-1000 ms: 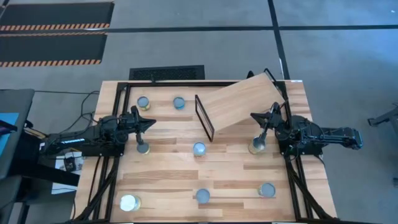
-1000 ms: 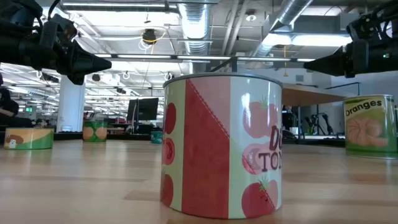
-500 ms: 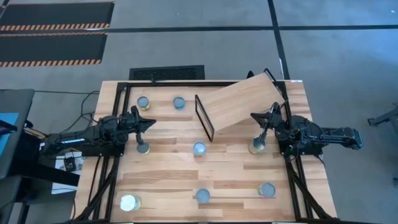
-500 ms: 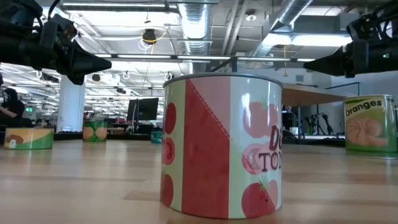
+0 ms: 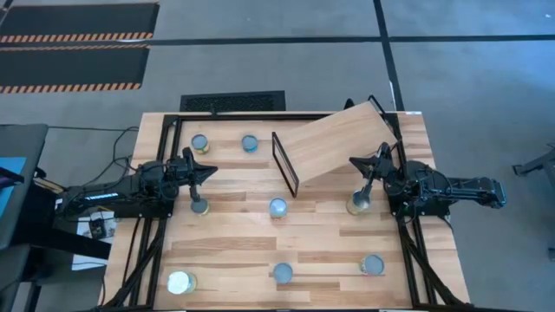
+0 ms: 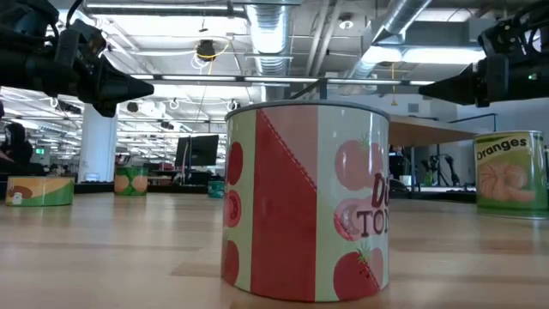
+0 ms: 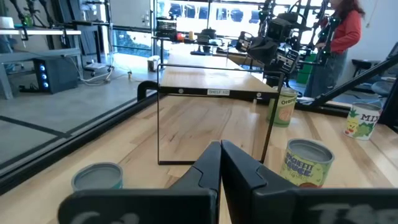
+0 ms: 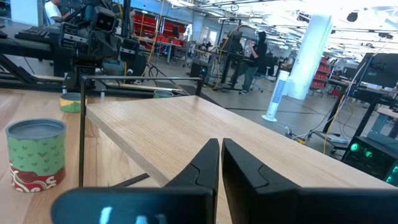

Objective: Pick and place cans onto a shelf

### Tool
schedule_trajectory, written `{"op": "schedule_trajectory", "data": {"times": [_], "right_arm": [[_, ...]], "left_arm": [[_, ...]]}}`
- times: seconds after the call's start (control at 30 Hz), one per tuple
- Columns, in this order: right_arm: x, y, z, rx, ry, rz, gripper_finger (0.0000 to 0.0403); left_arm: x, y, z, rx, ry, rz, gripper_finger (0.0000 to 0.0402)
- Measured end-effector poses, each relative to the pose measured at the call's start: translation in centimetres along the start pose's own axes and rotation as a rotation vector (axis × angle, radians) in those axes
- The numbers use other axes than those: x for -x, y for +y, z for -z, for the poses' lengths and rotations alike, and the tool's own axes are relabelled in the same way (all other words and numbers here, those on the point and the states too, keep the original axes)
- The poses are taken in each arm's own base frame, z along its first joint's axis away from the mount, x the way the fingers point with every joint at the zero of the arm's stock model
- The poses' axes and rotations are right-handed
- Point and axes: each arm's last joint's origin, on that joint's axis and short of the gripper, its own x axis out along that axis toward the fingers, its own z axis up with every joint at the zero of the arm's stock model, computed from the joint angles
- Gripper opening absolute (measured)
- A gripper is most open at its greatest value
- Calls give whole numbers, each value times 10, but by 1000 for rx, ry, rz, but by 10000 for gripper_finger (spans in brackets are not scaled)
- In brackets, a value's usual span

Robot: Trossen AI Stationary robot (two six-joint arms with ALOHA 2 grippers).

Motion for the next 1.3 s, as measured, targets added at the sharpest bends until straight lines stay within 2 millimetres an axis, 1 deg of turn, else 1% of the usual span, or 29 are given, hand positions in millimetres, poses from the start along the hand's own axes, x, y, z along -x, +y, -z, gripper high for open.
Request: {"op": "schedule_trajectory", "data": {"times": [0.07,0.17,0.3,0.4,0.5,0.63,0.7,0.77,0.93,1.07,1.13,1.3], "right_arm": [[0,0,-2,-24,-15,3,43],[0,0,-3,-124,-31,3,43],[1,-1,-7,-376,-48,-5,43],[2,-4,-18,-569,-124,-21,43],[3,-6,-24,-624,-192,-24,43],[6,-12,-36,-666,-329,-10,43],[7,-10,-40,-591,-361,-101,36],[8,-6,-41,-482,-375,-191,17],[6,6,-40,-289,-340,-244,6],[3,18,-41,-223,-264,-254,4],[1,25,-47,-209,-230,-279,3],[-3,49,-75,-127,-153,-344,3]], "left_arm": [[0,0,0,0,0,0,0],[0,0,0,0,0,0,0],[0,0,0,0,0,0,0],[0,0,0,0,0,0,0],[0,0,0,0,0,0,0],[0,0,0,0,0,0,0],[0,0,0,0,0,0,0],[0,0,0,0,0,0,0],[0,0,0,0,0,0,0],[0,0,0,0,0,0,0],[0,0,0,0,0,0,0],[0,0,0,0,0,0,0]]}}
